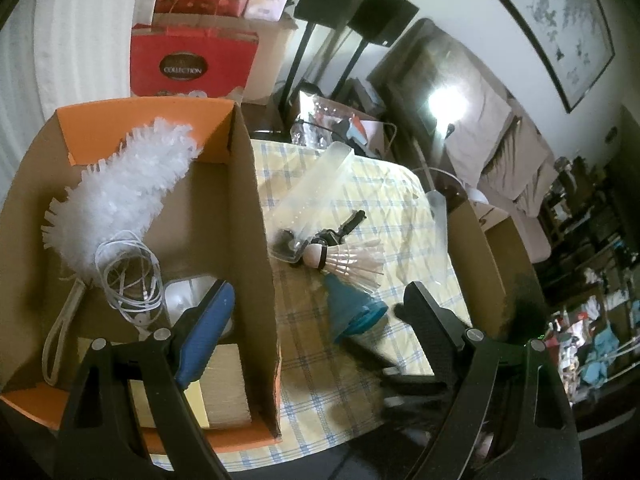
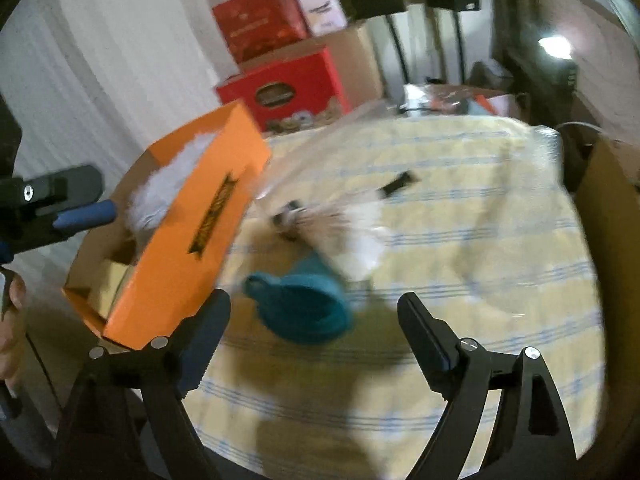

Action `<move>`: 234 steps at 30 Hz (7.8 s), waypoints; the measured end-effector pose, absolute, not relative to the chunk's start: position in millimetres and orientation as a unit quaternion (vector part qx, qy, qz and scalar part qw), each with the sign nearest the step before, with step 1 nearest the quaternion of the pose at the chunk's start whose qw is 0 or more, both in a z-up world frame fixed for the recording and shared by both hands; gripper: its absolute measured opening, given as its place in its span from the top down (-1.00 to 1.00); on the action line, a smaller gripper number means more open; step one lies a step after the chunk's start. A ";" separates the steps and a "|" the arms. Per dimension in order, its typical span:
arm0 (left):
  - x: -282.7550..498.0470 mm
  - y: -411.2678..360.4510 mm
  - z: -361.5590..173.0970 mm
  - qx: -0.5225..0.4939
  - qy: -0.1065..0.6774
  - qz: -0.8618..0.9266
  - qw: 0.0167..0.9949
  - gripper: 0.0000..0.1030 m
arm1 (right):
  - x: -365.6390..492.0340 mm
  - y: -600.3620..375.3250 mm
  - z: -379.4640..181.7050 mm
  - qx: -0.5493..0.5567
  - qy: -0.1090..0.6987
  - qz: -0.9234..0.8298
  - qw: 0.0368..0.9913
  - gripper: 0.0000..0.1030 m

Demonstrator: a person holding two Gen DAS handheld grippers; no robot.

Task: Organize objects
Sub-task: 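Lift the blue funnel off the table with the right tool, then grasp the white shuttlecock by its base with the left tool while the right tool holds the funnel, then carry the shuttlecock toward the orange box with the left tool while the right tool carries the funnel, then lower the shuttlecock into the box with the left tool while the right tool drops the funnel in, then move both tools from the box to the clear plastic tray and bag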

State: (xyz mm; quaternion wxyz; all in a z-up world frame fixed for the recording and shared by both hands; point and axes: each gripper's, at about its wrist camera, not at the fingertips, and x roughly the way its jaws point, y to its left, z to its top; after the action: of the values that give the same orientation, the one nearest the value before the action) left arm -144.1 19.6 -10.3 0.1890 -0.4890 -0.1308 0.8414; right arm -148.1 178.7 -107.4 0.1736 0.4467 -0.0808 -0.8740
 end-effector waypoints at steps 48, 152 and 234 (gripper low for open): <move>-192.0 165.1 -83.0 -0.531 0.347 0.715 0.294 -0.65 | -90.0 275.7 -71.3 0.421 -0.120 -0.890 0.129 -0.06; -120.9 -116.7 1.8 -0.414 -0.095 0.899 0.110 0.37 | -162.9 37.8 -12.8 0.379 -0.020 -0.885 0.269 -0.05; -152.6 1.1 10.0 -0.451 -0.129 0.867 0.167 -0.88 | -149.4 188.1 -4.9 0.378 -0.070 -0.914 0.131 -0.78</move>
State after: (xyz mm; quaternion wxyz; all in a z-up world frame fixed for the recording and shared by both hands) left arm -152.6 1.1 10.0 0.1667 -0.4512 -0.1287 0.8672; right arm -149.4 188.1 -4.9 0.1305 0.3780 -0.0703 -0.9139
